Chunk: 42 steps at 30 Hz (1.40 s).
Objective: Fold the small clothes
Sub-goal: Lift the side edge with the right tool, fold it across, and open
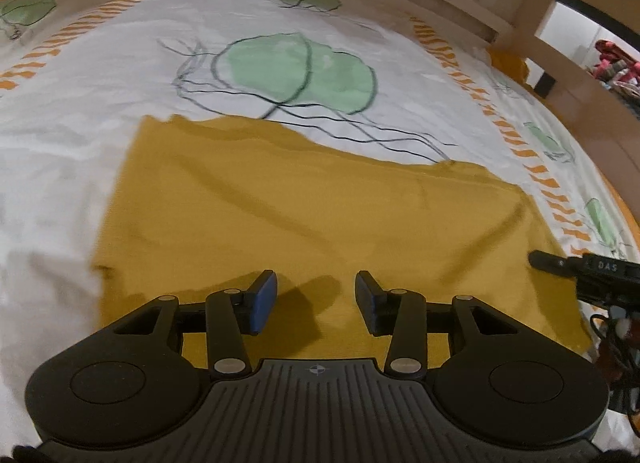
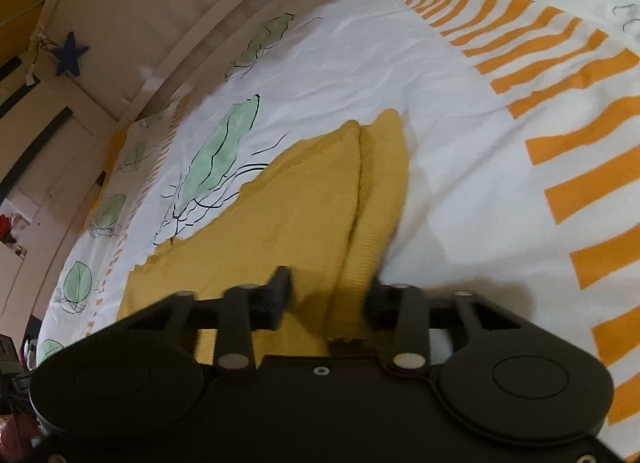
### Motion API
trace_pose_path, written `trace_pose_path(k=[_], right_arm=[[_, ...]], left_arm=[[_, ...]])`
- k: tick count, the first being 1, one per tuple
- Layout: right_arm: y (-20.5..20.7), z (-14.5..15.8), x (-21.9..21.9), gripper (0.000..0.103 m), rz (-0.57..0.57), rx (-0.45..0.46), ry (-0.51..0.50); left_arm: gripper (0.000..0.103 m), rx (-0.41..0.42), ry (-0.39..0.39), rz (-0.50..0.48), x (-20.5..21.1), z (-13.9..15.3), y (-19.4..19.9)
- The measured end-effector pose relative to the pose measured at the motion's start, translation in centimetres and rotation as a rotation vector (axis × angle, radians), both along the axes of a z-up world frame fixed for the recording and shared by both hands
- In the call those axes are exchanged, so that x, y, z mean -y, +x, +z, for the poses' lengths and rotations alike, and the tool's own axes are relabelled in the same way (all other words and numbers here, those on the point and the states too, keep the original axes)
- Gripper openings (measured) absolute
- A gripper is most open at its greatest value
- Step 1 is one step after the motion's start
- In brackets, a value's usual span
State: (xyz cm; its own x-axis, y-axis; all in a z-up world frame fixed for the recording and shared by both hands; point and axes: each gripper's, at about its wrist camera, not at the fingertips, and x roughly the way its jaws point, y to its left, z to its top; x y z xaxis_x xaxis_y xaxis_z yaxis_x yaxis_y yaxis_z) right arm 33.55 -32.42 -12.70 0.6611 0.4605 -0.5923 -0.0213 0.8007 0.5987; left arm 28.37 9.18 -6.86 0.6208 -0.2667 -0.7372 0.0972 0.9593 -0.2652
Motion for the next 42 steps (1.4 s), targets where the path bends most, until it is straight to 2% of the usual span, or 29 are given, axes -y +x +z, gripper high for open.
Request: trace_pose_path(k=[4, 8, 12, 15, 18, 23, 32, 39, 42], right_arm=[[-0.2, 0.9, -1.7, 0.029, 0.014, 0.021, -0.106], [-0.1, 2.5, -2.9, 0.027, -0.007, 0.006, -0.167], [0.1, 5.2, -4.9, 0.027, -0.009, 0.008, -0.220], [0.2, 7.5, -7.0, 0.027, 0.007, 0.034, -0.223], [0.3, 9.6, -9.8, 0.027, 0.038, 0.068, -0.211], [1.3, 11.5, -16.2, 0.026, 0.117, 0.099, -0.172], [3.5, 8.9, -27.1, 0.026, 0.240, 0.078, -0.142], [3.0, 5.9, -32.4, 0.028, 0.288, 0.073, -0.291], [2.2, 5.4, -33.7, 0.036, 0.337, 0.091, -0.335]], left_arm=[[0.042, -0.001, 0.004, 0.002, -3.2, 0.5, 0.0], [0.042, 0.007, 0.010, 0.012, -6.5, 0.5, 0.4], [0.042, 0.002, -0.032, 0.040, -9.0, 0.2, 0.9], [0.042, -0.018, -0.083, 0.014, -9.9, 0.6, 1.4], [0.042, 0.004, -0.098, -0.005, -10.6, 1.8, 1.1], [0.042, 0.020, -0.152, 0.040, -13.0, 2.9, 1.1], [0.042, 0.021, -0.207, 0.122, -16.1, 3.4, 1.5], [0.042, 0.019, -0.220, 0.125, -16.9, 3.5, 1.5], [0.042, 0.018, -0.222, 0.127, -17.0, 3.4, 1.5]])
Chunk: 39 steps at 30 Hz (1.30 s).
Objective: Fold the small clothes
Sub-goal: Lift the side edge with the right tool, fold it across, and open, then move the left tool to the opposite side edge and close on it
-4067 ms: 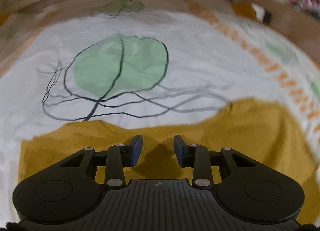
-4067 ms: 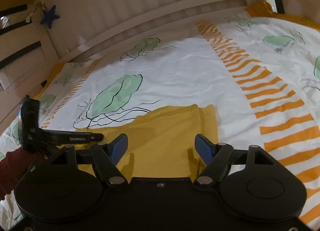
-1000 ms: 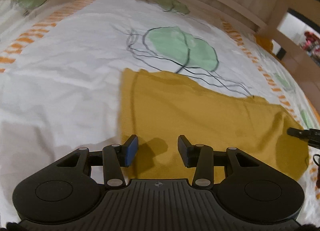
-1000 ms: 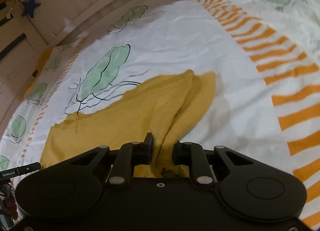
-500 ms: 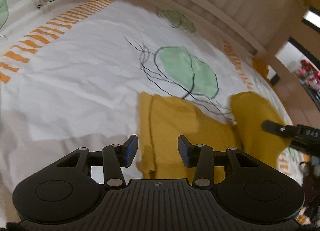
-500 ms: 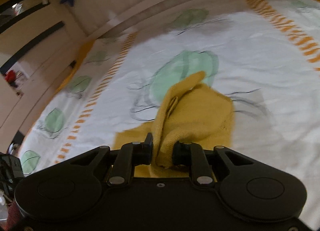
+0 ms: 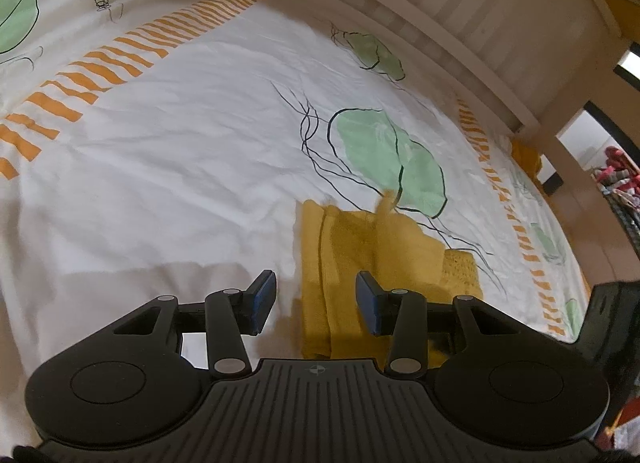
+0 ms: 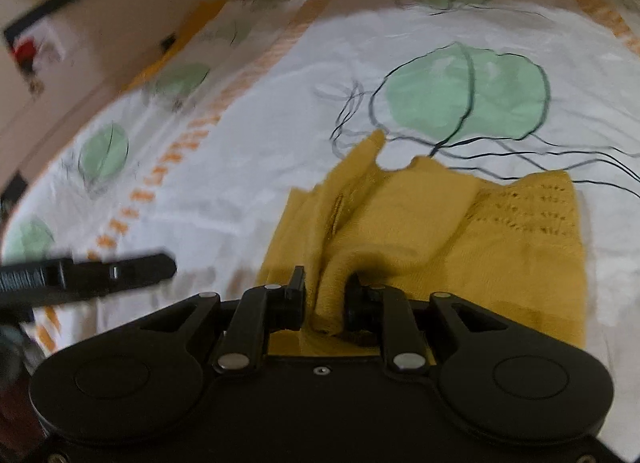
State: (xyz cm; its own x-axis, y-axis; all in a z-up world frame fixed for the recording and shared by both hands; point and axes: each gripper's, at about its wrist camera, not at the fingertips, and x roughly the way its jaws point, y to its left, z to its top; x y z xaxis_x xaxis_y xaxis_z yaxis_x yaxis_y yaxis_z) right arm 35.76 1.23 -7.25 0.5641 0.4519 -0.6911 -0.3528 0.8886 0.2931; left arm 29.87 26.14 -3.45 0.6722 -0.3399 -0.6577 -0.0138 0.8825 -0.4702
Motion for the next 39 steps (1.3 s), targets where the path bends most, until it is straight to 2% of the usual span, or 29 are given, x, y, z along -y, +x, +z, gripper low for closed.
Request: trace_pose_path(k=[4, 9, 11, 16, 21, 23, 25, 28, 31, 33, 39], right_arm=[[-1.1, 0.5, -0.5, 0.050, 0.096, 0.039, 0.051], [-3.1, 2.6, -0.6, 0.050, 0.204, 0.137, 0.103], [-3.7, 3.3, 0.1, 0.050, 0.198, 0.161, 0.122], [-4.4, 3.8, 4.1, 0.056, 0.074, 0.189, 0.150], [-5.9, 2.5, 6.4, 0.058, 0.037, 0.177, 0.111], [-6.4, 1.7, 6.6, 0.065, 0.051, 0.167, 0.111], [-6.8, 0.8, 6.3, 0.065, 0.078, 0.149, 0.123], [-7.5, 0.0, 4.9, 0.065, 0.159, 0.130, 0.118], [-9.0, -0.6, 3.0, 0.065, 0.304, 0.114, 0.081], [-10.2, -0.7, 2.2, 0.065, 0.353, 0.127, 0.054], [-10.8, 0.2, 3.2, 0.065, 0.309, 0.164, 0.056]], left_arm=[[0.043, -0.001, -0.003, 0.008, -0.2, -0.1, -0.1], [0.042, -0.006, -0.002, 0.019, -0.5, -0.2, 0.0], [0.042, -0.009, -0.001, 0.020, -0.5, -0.3, 0.0], [0.042, -0.017, 0.004, 0.004, -0.2, -0.5, 0.1], [0.042, -0.025, 0.008, -0.013, 0.3, -0.7, 0.2], [0.042, -0.029, 0.010, -0.018, 0.4, -0.8, 0.2], [0.042, -0.032, 0.013, -0.024, 0.6, -0.9, 0.2], [0.042, -0.037, 0.021, -0.037, 0.8, -1.0, 0.3], [0.043, -0.049, 0.032, -0.057, 1.3, -1.3, 0.3], [0.043, -0.055, 0.040, -0.074, 1.6, -1.5, 0.3], [0.043, -0.062, 0.041, -0.145, 3.1, -1.8, -0.2]])
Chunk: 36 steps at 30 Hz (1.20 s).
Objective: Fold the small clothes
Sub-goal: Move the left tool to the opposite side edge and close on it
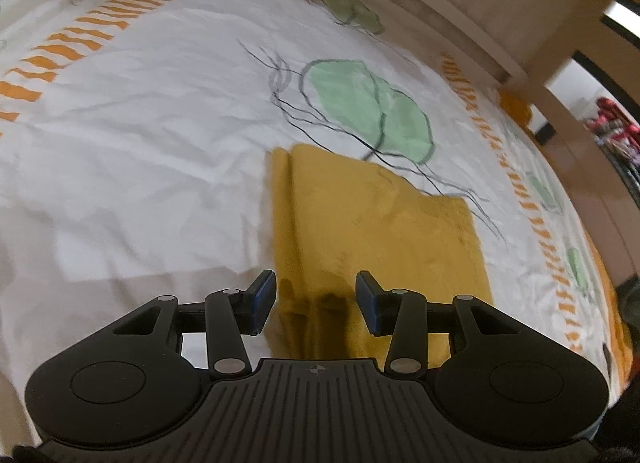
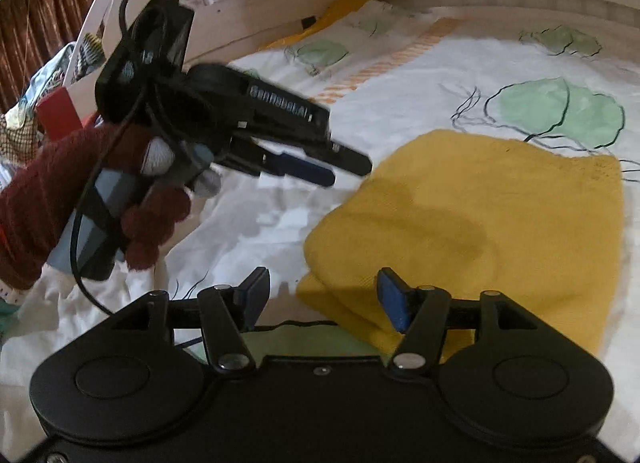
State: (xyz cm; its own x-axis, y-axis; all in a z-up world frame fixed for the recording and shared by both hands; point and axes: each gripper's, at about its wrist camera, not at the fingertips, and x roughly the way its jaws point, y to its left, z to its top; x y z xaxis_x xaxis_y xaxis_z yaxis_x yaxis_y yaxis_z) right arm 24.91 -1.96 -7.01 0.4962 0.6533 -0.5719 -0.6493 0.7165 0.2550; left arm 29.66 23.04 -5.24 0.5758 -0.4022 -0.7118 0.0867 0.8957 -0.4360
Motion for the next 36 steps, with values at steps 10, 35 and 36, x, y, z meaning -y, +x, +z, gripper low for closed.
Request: trace_pose_path(k=[10, 35, 36], right_arm=[[-0.1, 0.3, 3.9, 0.065, -0.125, -0.015, 0.018], [-1.9, -0.6, 10.4, 0.065, -0.231, -0.078, 0.150], [-1.8, -0.6, 10.5, 0.065, -0.233, -0.078, 0.149]], left_arm=[[0.043, -0.017, -0.107, -0.155, 2.9, -0.5, -2.2], [0.003, -0.055, -0.203, -0.188, 1.0, -2.3, -5.2], [0.003, -0.059, -0.172, -0.184, 1.0, -2.4, -5.4]])
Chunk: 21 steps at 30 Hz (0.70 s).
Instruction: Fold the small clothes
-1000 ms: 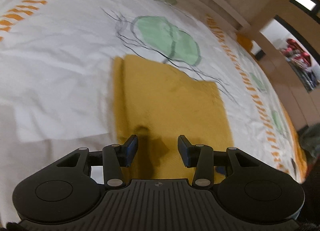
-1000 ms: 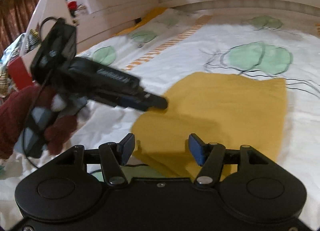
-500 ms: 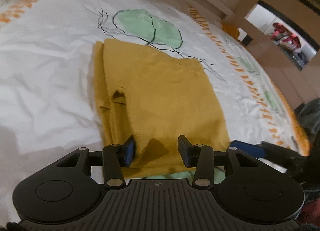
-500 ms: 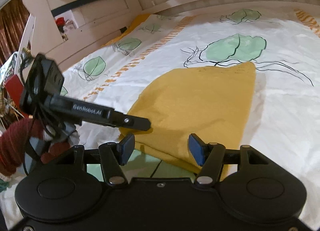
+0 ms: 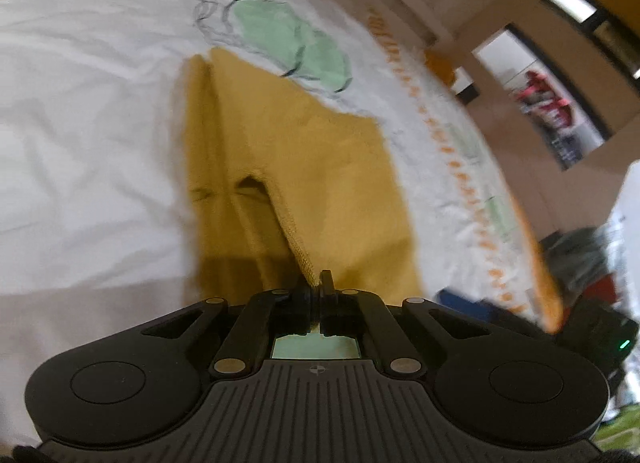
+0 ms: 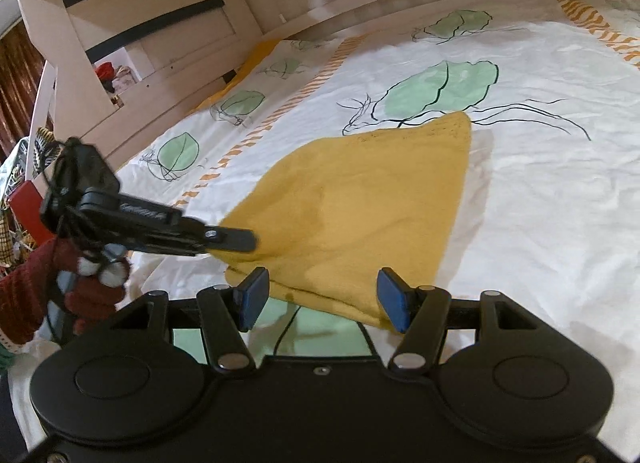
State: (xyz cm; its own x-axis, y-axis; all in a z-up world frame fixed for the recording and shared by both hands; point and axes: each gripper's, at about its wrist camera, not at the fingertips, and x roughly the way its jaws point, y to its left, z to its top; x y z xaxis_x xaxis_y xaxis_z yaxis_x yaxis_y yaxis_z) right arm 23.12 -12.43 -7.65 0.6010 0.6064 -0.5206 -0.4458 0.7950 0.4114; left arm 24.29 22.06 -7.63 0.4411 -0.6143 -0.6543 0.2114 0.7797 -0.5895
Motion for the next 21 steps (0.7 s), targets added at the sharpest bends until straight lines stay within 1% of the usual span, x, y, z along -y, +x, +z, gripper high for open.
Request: trace_pose_path(k=[1, 2, 5, 9, 11, 12, 15, 17, 18, 19, 21], right_arm=[[0.1, 0.0, 0.1, 0.065, -0.002, 0.000, -0.003], [0.3, 0.0, 0.1, 0.065, -0.004, 0.001, -0.007], [0.9, 0.3, -0.2, 0.066, 0.003, 0.015, -0.009], [1.6, 0.7, -1.3, 0.067, 0.042, 0.036, -0.030], [1.8, 0.4, -2.1, 0.070, 0.078, 0.050, -0.065], [2.0, 0.0, -2.7, 0.070, 0.110, 0.045, -0.098], [2.4, -1.9, -4.3, 0.070, 0.220, -0.057, -0.220], [1.5, -2.0, -4.6, 0.070, 0.254, -0.018, -0.265], [1.2, -1.8, -4.6, 0.070, 0.268, -0.019, -0.279], [1.1, -1.5, -4.5, 0.070, 0.271, -0.022, -0.277], [1.0, -0.8, -3.6, 0.070, 0.258, -0.019, -0.245]], left_arm=[[0.003, -0.007, 0.027, 0.002, -0.1, -0.3, -0.2], [0.003, -0.019, 0.034, 0.010, -0.3, -0.7, -0.3], [0.003, -0.042, 0.007, 0.037, -0.6, -1.6, -0.3], [0.003, -0.031, 0.017, 0.037, -0.5, -1.6, -0.3], [0.003, -0.031, 0.019, 0.045, -0.7, -1.6, -0.3], [0.003, -0.034, 0.015, 0.055, -0.8, -1.7, -0.3], [0.003, -0.043, -0.003, 0.087, -1.4, -2.1, -0.3], [0.005, -0.043, -0.004, 0.103, -1.7, -2.1, -0.5], [0.005, -0.039, -0.001, 0.107, -1.8, -1.9, -0.6], [0.007, -0.035, 0.001, 0.115, -1.8, -1.5, -0.8], [0.033, 0.002, 0.009, 0.143, -2.0, -0.5, -1.2]])
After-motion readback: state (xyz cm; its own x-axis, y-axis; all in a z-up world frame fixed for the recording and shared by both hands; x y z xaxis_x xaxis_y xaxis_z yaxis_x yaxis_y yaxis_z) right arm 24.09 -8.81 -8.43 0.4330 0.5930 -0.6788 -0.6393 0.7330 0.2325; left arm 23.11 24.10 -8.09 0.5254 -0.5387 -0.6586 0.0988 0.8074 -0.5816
